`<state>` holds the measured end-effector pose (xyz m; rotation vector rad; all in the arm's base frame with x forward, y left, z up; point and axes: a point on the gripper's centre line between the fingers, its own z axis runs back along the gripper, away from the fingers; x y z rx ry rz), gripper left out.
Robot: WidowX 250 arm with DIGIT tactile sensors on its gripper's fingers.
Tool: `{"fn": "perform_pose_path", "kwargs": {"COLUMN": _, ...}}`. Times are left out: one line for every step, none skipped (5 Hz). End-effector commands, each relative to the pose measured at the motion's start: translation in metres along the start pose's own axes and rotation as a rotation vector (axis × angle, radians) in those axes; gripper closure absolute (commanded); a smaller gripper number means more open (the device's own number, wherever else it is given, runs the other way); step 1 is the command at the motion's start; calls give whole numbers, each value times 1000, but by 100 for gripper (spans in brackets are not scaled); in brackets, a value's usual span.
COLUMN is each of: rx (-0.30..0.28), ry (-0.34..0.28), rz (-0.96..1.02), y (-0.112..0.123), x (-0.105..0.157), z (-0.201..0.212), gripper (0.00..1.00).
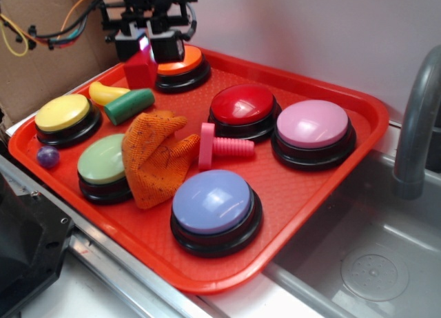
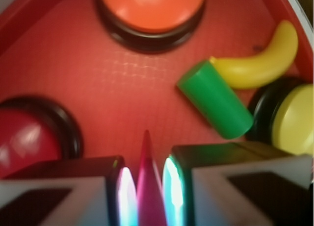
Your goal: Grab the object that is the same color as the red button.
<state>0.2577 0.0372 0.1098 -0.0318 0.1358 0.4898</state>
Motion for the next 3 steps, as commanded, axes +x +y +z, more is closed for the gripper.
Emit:
{"fn": "perform_pose_path", "kwargs": {"rx": 7, "ry": -50, "rz": -403, "y": 1, "x": -12, "z": 54, "gripper": 100}}
{"fn": "perform_pose_path", "kwargs": {"rx": 3, "ry": -117, "rz": -516, "y": 4, "x": -18, "z": 59, "gripper": 100}}
{"fn": "perform_pose_path", "kwargs": {"rx": 10, "ry": -135, "rz": -572, "y": 4, "x": -23, "z": 63, "gripper": 100}}
